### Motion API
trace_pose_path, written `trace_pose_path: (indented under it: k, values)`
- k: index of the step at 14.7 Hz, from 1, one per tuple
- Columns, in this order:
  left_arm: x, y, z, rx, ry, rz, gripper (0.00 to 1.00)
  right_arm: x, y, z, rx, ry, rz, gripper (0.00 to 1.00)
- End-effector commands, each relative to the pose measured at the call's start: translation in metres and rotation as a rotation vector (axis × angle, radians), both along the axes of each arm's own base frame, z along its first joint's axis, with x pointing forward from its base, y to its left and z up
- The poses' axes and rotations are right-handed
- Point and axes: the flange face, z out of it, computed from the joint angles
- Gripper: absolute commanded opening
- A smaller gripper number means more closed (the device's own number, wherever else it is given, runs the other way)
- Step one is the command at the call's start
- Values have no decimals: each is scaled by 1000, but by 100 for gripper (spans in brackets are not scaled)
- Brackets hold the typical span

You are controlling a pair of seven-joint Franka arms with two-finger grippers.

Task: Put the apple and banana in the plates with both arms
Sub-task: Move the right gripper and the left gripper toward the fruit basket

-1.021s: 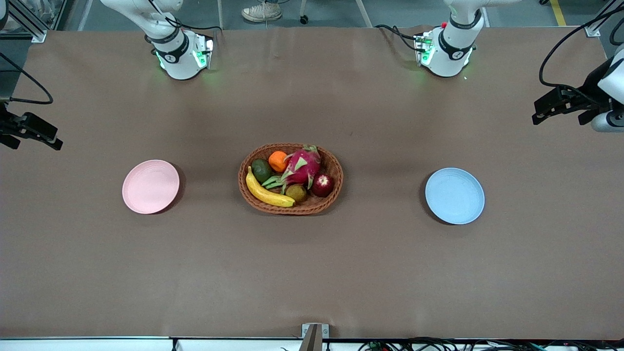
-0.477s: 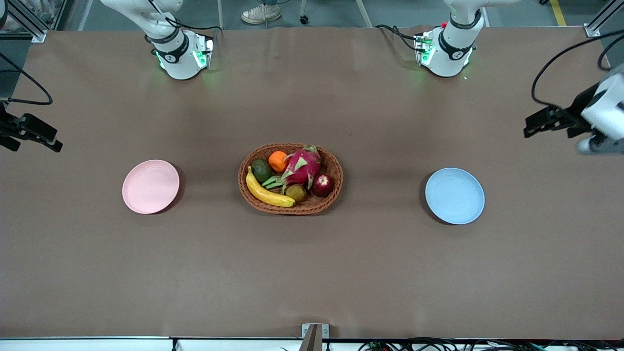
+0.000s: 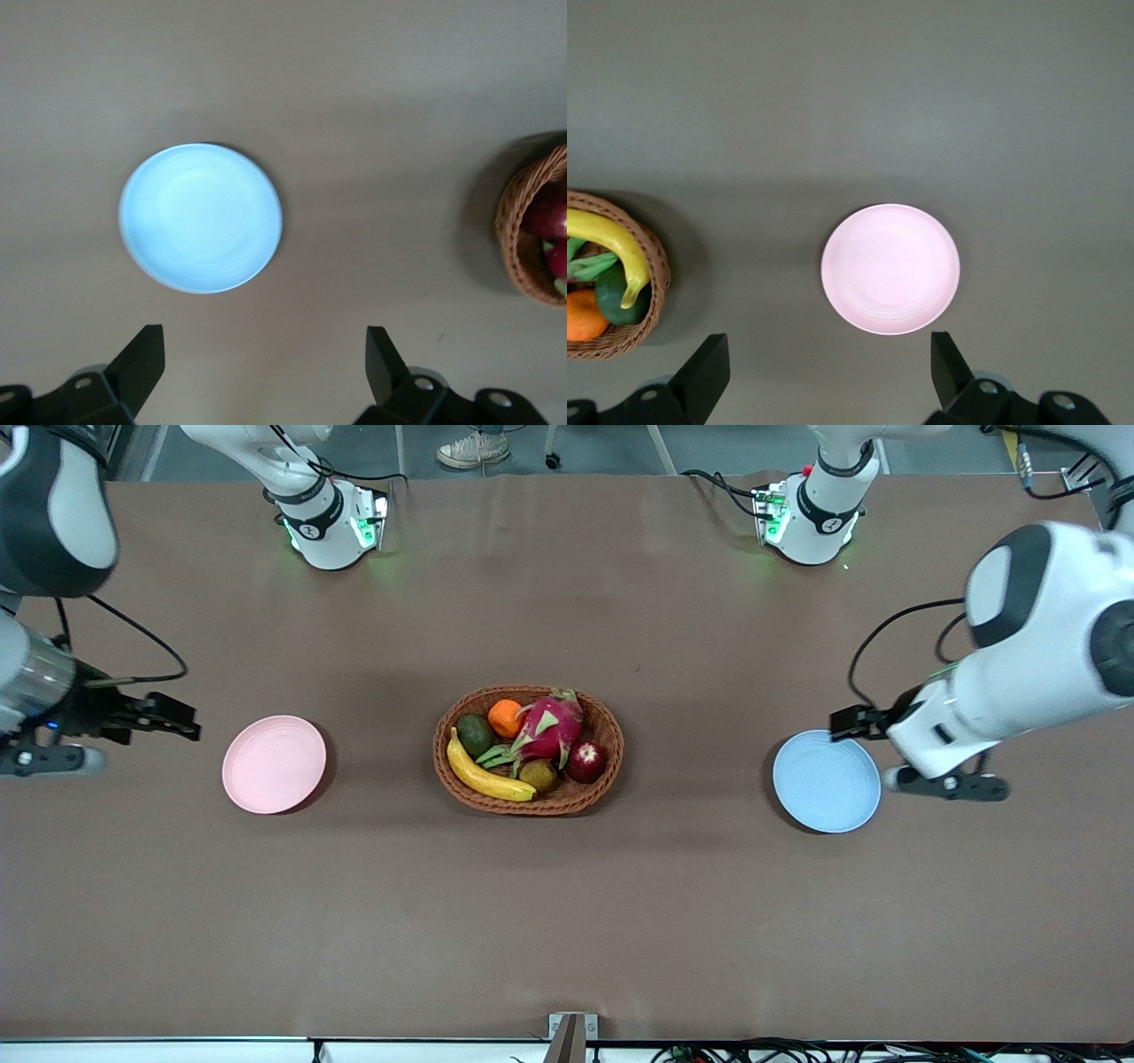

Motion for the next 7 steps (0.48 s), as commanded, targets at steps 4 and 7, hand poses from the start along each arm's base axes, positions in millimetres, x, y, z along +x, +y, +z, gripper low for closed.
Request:
trace_pose_path:
  k: [4,7]
  values:
    - [-20,-90,-57,29,14,184,100,12,79,-65,-4,110,99,100]
    - [-28,-141,-87,35,0,270,100,4,152,-100,-47,154,105,100]
